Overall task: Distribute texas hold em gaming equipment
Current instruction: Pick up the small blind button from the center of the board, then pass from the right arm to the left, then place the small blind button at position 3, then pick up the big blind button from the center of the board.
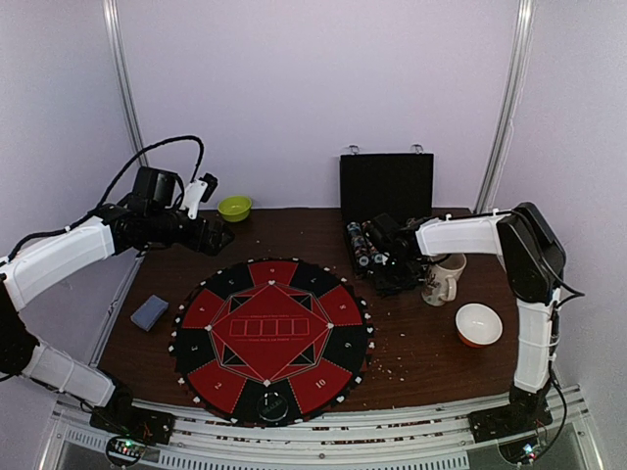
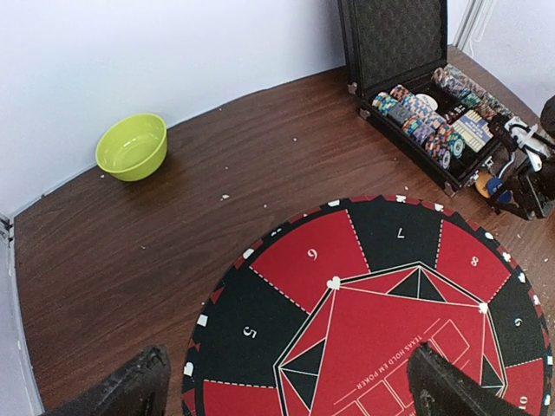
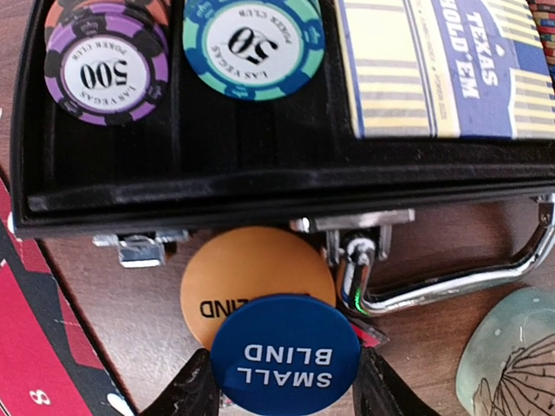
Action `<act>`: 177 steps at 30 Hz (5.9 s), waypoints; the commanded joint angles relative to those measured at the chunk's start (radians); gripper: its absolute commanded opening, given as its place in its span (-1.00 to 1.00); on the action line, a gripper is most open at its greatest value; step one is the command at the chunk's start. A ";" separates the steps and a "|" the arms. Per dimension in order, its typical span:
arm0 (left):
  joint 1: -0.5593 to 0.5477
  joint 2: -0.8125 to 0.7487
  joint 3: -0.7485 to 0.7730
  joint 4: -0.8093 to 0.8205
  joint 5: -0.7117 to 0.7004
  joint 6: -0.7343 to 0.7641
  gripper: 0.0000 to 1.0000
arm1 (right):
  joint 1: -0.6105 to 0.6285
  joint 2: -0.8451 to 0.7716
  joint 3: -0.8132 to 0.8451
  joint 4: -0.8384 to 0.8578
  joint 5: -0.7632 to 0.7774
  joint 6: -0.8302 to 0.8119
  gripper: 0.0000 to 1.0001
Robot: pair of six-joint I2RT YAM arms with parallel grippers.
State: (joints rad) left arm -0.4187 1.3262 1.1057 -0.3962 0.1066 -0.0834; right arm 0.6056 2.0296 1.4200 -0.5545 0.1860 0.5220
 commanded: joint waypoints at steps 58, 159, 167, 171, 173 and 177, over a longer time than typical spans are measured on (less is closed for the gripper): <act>-0.068 -0.085 -0.326 0.513 0.740 -0.366 -0.14 | 0.621 -0.118 0.254 0.335 0.169 -0.597 -0.33; 0.084 -0.289 -0.224 0.099 -0.053 -0.511 0.96 | 0.017 0.060 0.097 0.010 0.072 -0.021 0.34; 0.085 -0.294 -0.246 0.113 -0.039 -0.518 0.96 | 0.015 0.098 0.110 0.004 0.074 -0.010 0.13; 0.084 -0.294 -0.253 0.117 -0.043 -0.519 0.96 | 0.017 0.104 0.106 0.005 0.076 -0.002 0.12; 0.084 -0.293 -0.255 0.121 -0.038 -0.519 0.97 | 0.017 0.107 0.108 0.011 0.076 0.000 0.13; 0.085 -0.295 -0.255 0.122 -0.039 -0.514 0.96 | 0.018 0.124 0.120 -0.001 0.104 -0.007 0.12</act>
State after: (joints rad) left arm -0.3340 1.0462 0.8581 -0.3321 0.0662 -0.6178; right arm 0.6292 2.1105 1.5257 -0.5449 0.2619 0.5049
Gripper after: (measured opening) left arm 0.983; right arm 0.567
